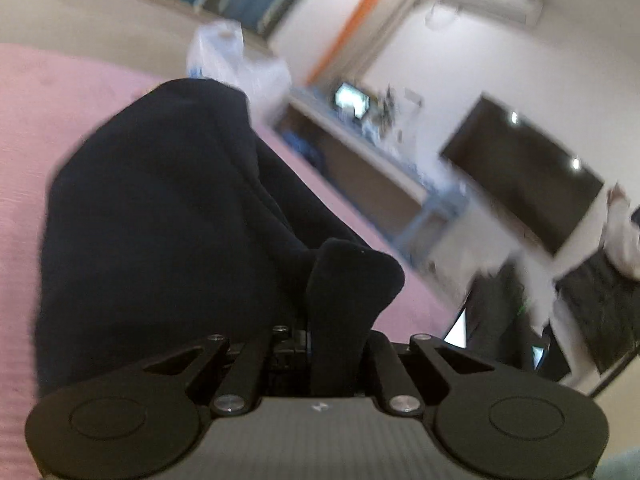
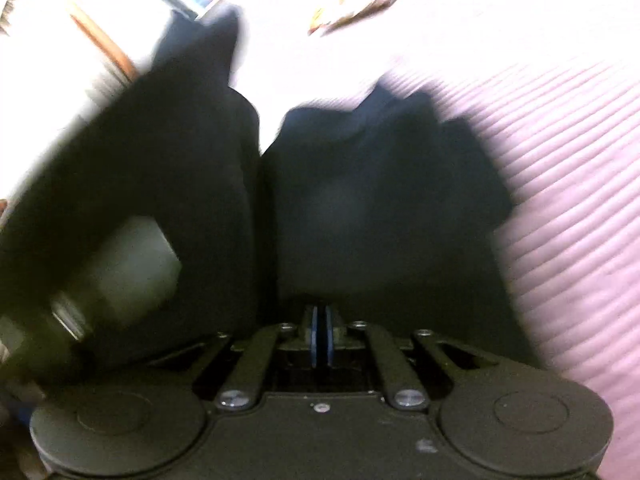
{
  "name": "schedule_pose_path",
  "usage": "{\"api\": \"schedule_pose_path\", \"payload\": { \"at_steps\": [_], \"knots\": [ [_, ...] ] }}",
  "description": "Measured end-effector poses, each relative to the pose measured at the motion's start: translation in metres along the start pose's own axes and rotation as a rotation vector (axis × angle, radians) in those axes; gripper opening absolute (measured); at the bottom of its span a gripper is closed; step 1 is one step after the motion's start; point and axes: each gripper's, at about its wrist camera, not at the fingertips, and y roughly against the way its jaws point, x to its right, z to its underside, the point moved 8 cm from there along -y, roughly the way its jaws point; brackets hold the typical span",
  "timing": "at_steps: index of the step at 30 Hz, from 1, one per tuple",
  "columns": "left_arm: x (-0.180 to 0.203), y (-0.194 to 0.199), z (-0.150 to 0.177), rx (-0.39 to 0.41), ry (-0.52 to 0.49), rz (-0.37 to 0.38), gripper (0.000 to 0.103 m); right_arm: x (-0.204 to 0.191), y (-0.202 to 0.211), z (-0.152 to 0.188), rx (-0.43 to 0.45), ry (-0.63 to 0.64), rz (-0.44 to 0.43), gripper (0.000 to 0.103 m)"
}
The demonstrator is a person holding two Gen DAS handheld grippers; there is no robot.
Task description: Fold large clothes
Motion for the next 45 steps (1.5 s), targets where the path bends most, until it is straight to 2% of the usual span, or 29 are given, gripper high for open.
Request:
{"api": "schedule_pose_path", "payload": {
  "at_steps": [1, 3, 5, 6, 9, 11, 12, 14, 17, 19, 21, 22, 23, 24, 25, 28, 30, 33, 35, 37, 40, 41, 43, 45],
  "knots": [
    [-0.002, -0.015, 0.011, -0.046, 0.016, -0.001, 0.006, 0.016, 0.003, -0.004, 0.004, 0.037, 0.069, 0.015],
    [-0.005, -0.038, 0.034, -0.131, -0.014, -0.047, 0.006, 0.045, 0.007, -0.013, 0.001, 0.077, 0.148, 0.015],
    [-0.007, -0.049, 0.049, -0.171, -0.037, -0.08, 0.006, 0.068, 0.011, -0.027, 0.006, 0.112, 0.23, 0.02],
    [-0.01, -0.051, 0.054, -0.185, -0.049, -0.099, 0.006, 0.076, 0.016, -0.038, 0.024, 0.121, 0.24, 0.02],
    [-0.006, -0.056, 0.059, -0.196, -0.085, -0.145, 0.006, 0.072, 0.023, -0.072, 0.068, 0.143, 0.191, 0.022],
    [-0.006, -0.059, 0.055, -0.208, -0.118, -0.177, 0.007, 0.052, 0.02, -0.098, 0.082, 0.181, 0.109, 0.04],
    [-0.005, -0.06, 0.057, -0.214, -0.134, -0.19, 0.007, 0.041, 0.017, -0.107, 0.081, 0.196, 0.062, 0.045],
    [0.001, -0.058, 0.059, -0.218, -0.162, -0.21, 0.007, 0.018, 0.002, -0.124, 0.046, 0.206, -0.049, 0.08],
    [0.007, -0.057, 0.06, -0.211, -0.149, -0.222, 0.008, -0.002, -0.032, -0.142, -0.033, 0.167, -0.154, 0.079],
    [0.006, -0.057, 0.061, -0.212, -0.142, -0.229, 0.008, -0.002, -0.053, -0.139, -0.113, 0.136, -0.181, 0.079],
    [0.012, -0.062, 0.06, -0.215, -0.151, -0.236, 0.008, -0.01, -0.06, -0.135, -0.177, 0.097, -0.263, 0.08],
    [0.013, -0.063, 0.058, -0.215, -0.152, -0.236, 0.008, -0.015, -0.062, -0.134, -0.199, 0.074, -0.307, 0.077],
    [0.012, -0.064, 0.056, -0.212, -0.152, -0.238, 0.008, -0.019, -0.058, -0.135, -0.188, 0.077, -0.299, 0.056],
    [0.013, -0.068, 0.053, -0.209, -0.154, -0.237, 0.008, -0.023, -0.058, -0.138, -0.181, 0.093, -0.279, 0.042],
    [0.015, -0.069, 0.052, -0.206, -0.158, -0.23, 0.008, -0.028, -0.05, -0.142, -0.163, 0.11, -0.259, 0.033],
    [0.021, -0.073, 0.048, -0.186, -0.186, -0.219, 0.009, -0.051, -0.021, -0.152, -0.057, 0.274, -0.183, 0.029],
    [0.02, -0.08, 0.049, -0.188, -0.181, -0.221, 0.012, -0.053, -0.024, -0.15, -0.038, 0.351, -0.125, 0.028],
    [0.009, -0.077, 0.068, -0.231, -0.167, -0.232, 0.012, -0.034, -0.076, -0.135, -0.102, 0.339, -0.056, 0.03],
    [0.012, -0.07, 0.082, -0.257, -0.158, -0.206, 0.013, -0.017, -0.089, -0.124, -0.105, 0.308, -0.048, 0.043],
    [0.021, -0.059, 0.099, -0.301, -0.153, -0.158, 0.017, -0.012, -0.079, -0.126, -0.105, 0.255, -0.079, 0.044],
    [0.023, -0.042, 0.126, -0.406, -0.12, -0.12, 0.017, -0.003, -0.052, -0.131, -0.107, 0.204, -0.099, 0.055],
    [0.022, -0.035, 0.133, -0.44, -0.127, -0.137, 0.017, -0.005, -0.045, -0.136, -0.102, 0.2, -0.108, 0.056],
    [0.02, -0.019, 0.132, -0.459, -0.209, -0.216, 0.017, -0.003, -0.011, -0.135, -0.075, 0.237, -0.083, 0.056],
    [0.022, 0.002, 0.115, -0.438, -0.25, -0.221, 0.017, -0.004, 0.021, -0.129, -0.038, 0.298, -0.04, 0.055]
  ]
}}
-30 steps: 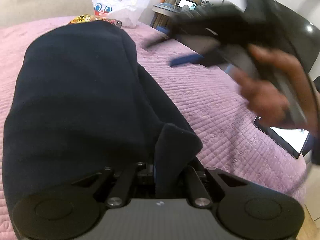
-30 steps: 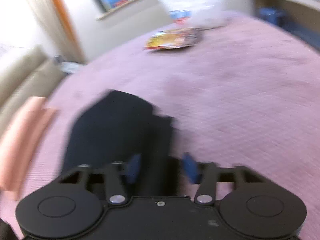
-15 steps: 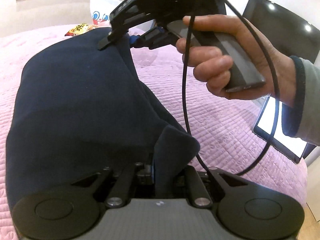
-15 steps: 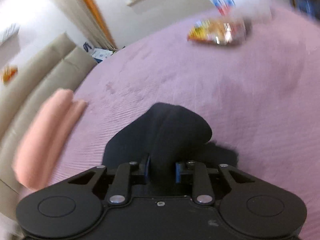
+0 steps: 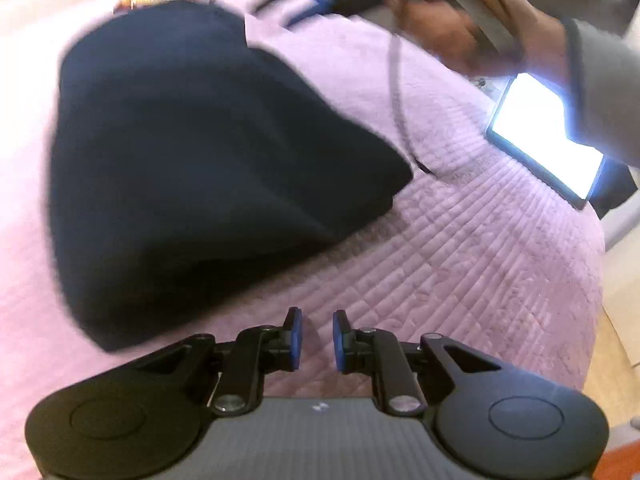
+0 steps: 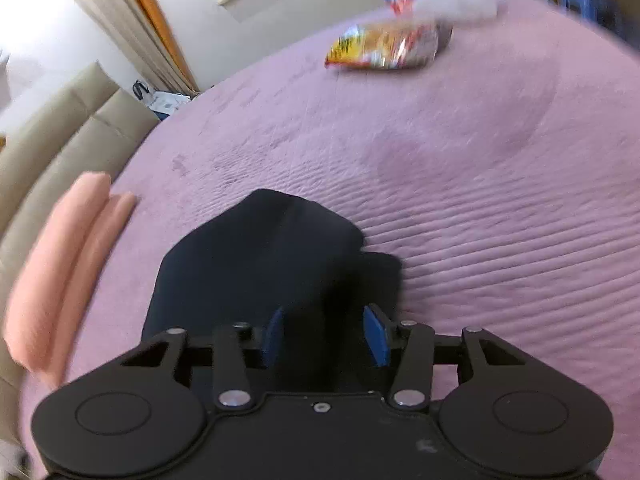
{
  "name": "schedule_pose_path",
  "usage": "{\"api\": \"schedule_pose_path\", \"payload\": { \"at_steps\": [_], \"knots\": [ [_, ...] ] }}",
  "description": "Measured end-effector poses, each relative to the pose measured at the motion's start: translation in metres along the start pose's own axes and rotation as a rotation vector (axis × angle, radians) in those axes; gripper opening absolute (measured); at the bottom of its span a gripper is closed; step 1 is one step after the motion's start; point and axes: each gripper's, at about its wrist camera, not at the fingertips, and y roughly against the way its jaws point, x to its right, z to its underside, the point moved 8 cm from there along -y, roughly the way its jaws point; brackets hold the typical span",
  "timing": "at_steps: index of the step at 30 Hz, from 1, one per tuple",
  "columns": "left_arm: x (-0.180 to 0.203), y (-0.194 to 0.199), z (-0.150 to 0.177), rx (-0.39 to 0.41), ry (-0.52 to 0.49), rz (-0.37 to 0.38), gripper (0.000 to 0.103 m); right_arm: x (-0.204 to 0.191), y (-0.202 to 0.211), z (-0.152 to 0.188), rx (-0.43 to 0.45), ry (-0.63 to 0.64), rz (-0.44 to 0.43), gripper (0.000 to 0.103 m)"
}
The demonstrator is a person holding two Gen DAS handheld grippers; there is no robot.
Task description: Fold large clothes
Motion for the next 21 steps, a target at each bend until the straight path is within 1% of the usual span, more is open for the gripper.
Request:
{"api": "schedule_pose_path", "payload": {
  "at_steps": [1, 3, 4, 5, 6, 7, 8, 9, 11, 12, 13, 14, 15, 16, 18, 21],
  "knots": [
    [-0.004, 0.012, -0.008, 0.025, 0.009, 0.017, 0.017, -0.005, 0.016, 0.008, 0.008, 0.018, 0.006, 0.055],
    [-0.015, 0.039, -0.028, 0.11, 0.05, 0.048, 0.018, -0.015, 0.032, 0.025, -0.004, 0.024, -0.005, 0.052],
    [-0.025, 0.05, -0.04, 0.167, 0.087, 0.045, 0.018, -0.022, 0.036, 0.037, -0.018, 0.025, -0.008, 0.046],
    [-0.035, 0.057, -0.05, 0.209, 0.115, 0.033, 0.018, -0.034, 0.039, 0.053, -0.038, 0.035, -0.011, 0.036],
    [-0.047, 0.06, -0.063, 0.256, 0.137, 0.007, 0.018, -0.044, 0.038, 0.066, -0.054, 0.053, -0.009, 0.03],
    [-0.057, 0.058, -0.071, 0.286, 0.15, -0.023, 0.017, -0.056, 0.037, 0.078, -0.062, 0.087, -0.003, 0.014],
    [-0.067, 0.053, -0.078, 0.307, 0.163, -0.051, 0.017, -0.065, 0.036, 0.088, -0.065, 0.12, 0.004, 0.007],
    [-0.071, 0.038, -0.085, 0.325, 0.184, -0.064, 0.017, -0.074, 0.03, 0.1, -0.077, 0.164, 0.022, 0.007],
    [-0.085, 0.019, -0.083, 0.33, 0.251, -0.035, 0.016, -0.076, 0.012, 0.117, -0.103, 0.216, 0.063, 0.006],
    [-0.09, 0.005, -0.077, 0.315, 0.275, -0.022, 0.015, -0.069, -0.002, 0.131, -0.139, 0.258, 0.114, 0.005],
    [-0.093, -0.004, -0.067, 0.292, 0.281, -0.027, 0.01, -0.059, -0.013, 0.146, -0.186, 0.284, 0.16, 0.001],
    [-0.093, -0.012, -0.054, 0.259, 0.276, -0.036, 0.004, -0.046, -0.019, 0.158, -0.22, 0.281, 0.182, 0.0],
    [-0.09, -0.016, -0.041, 0.244, 0.263, -0.04, 0.004, -0.039, -0.017, 0.164, -0.21, 0.262, 0.166, 0.0],
    [-0.089, -0.012, -0.034, 0.246, 0.262, -0.043, 0.004, -0.033, -0.011, 0.167, -0.208, 0.242, 0.154, 0.0],
    [-0.088, -0.007, -0.021, 0.234, 0.289, -0.035, 0.003, -0.028, -0.002, 0.169, -0.224, 0.219, 0.15, 0.0],
    [-0.09, -0.002, -0.018, 0.212, 0.321, -0.027, 0.003, -0.028, 0.009, 0.161, -0.249, 0.213, 0.152, 0.0]
  ]
}}
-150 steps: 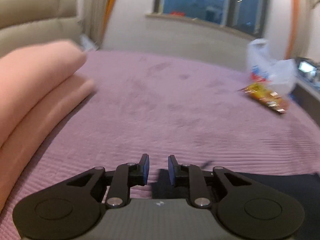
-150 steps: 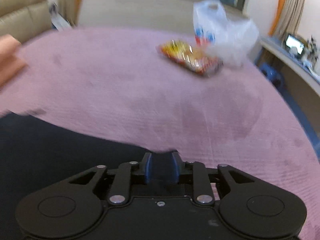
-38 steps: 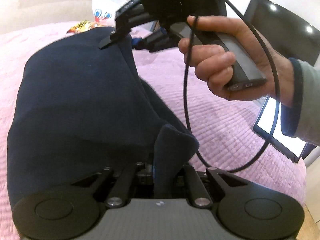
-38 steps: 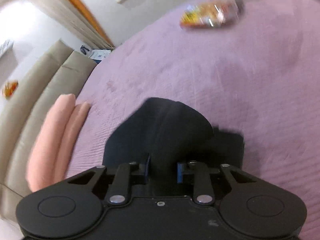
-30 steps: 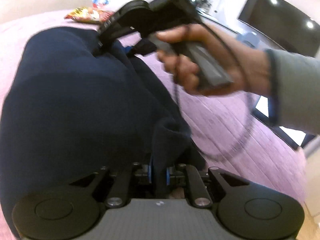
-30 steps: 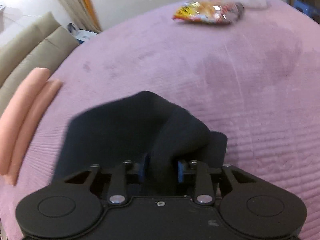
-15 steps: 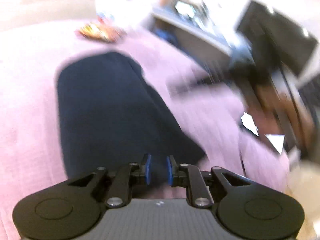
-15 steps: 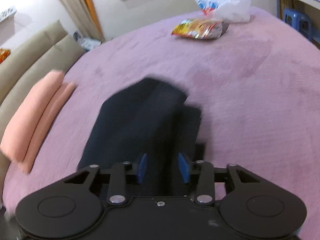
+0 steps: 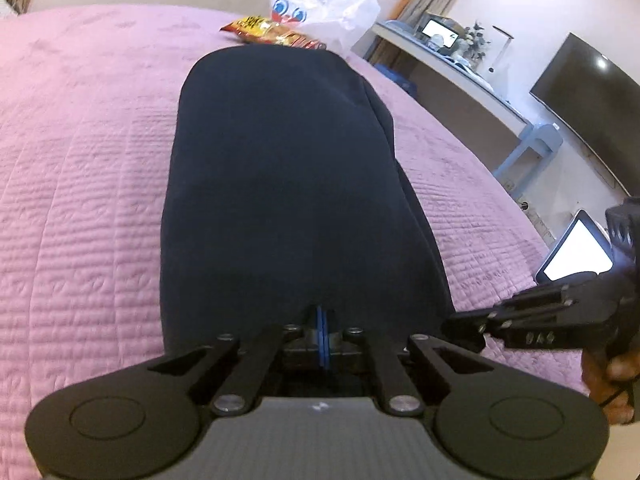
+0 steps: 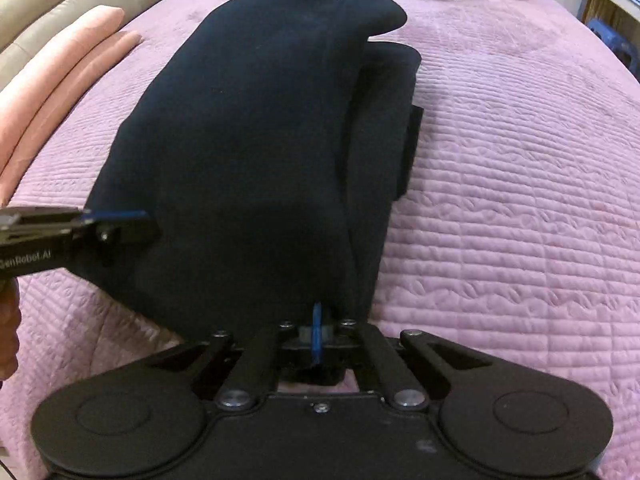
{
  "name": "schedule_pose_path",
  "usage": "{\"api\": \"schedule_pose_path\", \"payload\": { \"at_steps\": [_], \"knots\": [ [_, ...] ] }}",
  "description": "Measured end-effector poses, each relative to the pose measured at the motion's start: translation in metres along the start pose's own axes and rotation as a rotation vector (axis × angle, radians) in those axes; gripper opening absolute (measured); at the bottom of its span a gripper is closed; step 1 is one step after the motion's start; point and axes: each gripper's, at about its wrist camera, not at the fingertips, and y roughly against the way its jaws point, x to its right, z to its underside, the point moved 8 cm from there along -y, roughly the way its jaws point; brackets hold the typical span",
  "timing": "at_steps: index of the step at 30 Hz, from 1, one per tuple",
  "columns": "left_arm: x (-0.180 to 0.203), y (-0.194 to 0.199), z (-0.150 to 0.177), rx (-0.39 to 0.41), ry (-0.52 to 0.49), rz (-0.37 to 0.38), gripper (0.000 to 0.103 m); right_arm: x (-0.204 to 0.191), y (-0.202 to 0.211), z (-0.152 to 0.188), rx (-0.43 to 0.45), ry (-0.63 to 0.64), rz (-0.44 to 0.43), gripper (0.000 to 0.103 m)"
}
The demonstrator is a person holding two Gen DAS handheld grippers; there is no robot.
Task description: Fold large clothes
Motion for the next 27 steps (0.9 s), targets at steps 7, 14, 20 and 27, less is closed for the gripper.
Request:
{"api": "schedule_pose_path", "payload": {
  "at_steps": [7, 14, 20, 27],
  "knots": [
    [0.008, -0.007, -0.01, -0.031, 0.0, -0.011, 0.003, -0.011, 0.039, -0.106, 0.268, 0.111, -0.103, 0.01],
    [0.003, -0.007, -0.01, -0.042, 0.058, 0.02, 0.003, -0.086, -0.018, -0.199, 0.382, 0.356, -0.262, 0.01],
    [-0.003, -0.004, -0.014, -0.024, 0.092, 0.061, 0.003, -0.07, -0.089, -0.201, 0.426, 0.675, 0.1, 0.015],
    [0.004, 0.008, -0.02, -0.066, 0.054, 0.071, 0.004, 0.009, -0.099, -0.219, 0.329, 0.465, 0.275, 0.034]
  ]
}}
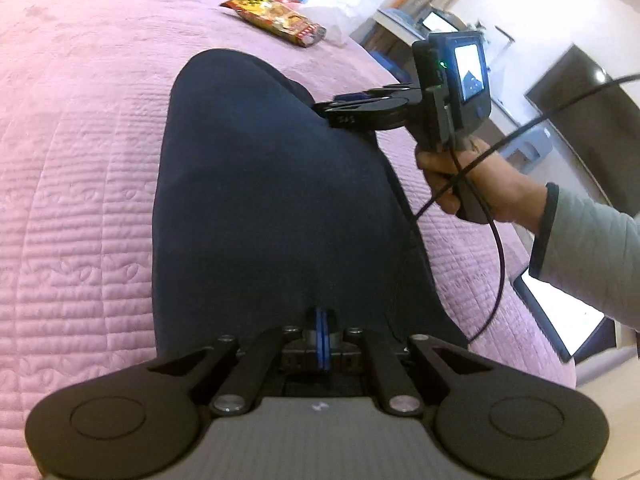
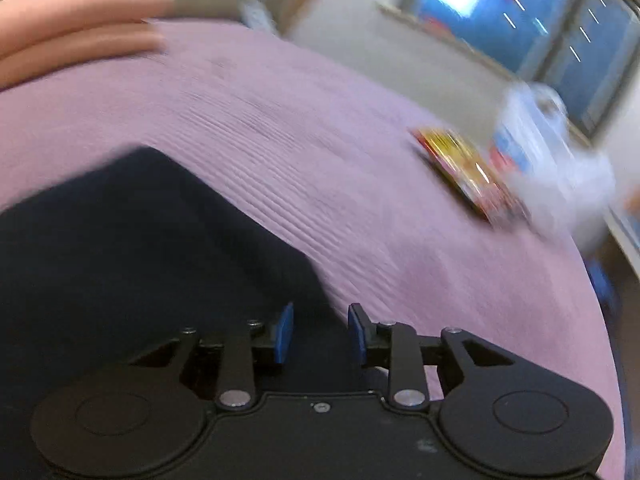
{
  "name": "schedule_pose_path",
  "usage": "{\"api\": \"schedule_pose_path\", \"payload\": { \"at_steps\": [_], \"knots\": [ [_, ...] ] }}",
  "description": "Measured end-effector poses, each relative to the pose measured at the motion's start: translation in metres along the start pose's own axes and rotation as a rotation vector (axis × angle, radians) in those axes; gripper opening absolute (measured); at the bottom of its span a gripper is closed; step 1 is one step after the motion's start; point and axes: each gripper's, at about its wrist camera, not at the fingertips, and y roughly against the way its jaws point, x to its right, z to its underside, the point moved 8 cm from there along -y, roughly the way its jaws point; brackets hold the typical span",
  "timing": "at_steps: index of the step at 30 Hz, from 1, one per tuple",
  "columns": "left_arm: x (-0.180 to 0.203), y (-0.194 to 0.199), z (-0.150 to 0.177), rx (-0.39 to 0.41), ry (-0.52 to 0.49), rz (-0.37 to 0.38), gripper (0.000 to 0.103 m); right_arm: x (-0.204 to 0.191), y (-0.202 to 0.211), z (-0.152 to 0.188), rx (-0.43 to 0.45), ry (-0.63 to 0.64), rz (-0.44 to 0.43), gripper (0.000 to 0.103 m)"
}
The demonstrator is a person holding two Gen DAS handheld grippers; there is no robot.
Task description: Fold large clothes
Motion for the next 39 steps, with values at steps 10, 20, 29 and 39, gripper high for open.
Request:
{"api": "schedule_pose_path", "payload": {
  "at_steps": [10, 20, 29, 39],
  "knots": [
    [-0.011, 0.003, -0.096, 0.213, 0.001, -0.14, 0.014, -0.062, 0.088, 0.003, -0.042, -0.276, -0.302, 0.027],
    [-0.022, -0.006, -0.091, 0.101, -0.014, -0.129, 0.009, -0.074, 0.114, 0.054, -0.182, -0.362, -0.086, 0.027],
    [-0.017, 0.008, -0.032, 0.039, 0.005, -0.072, 0.012, -0.103, 0.146, 0.075, -0.208, -0.399, -0.147, 0.035],
    [-0.027, 0.026, -0.004, 0.033, 0.029, -0.047, 0.011, -0.104, 0.16, 0.133, -0.307, -0.471, -0.172, 0.026]
  ]
}}
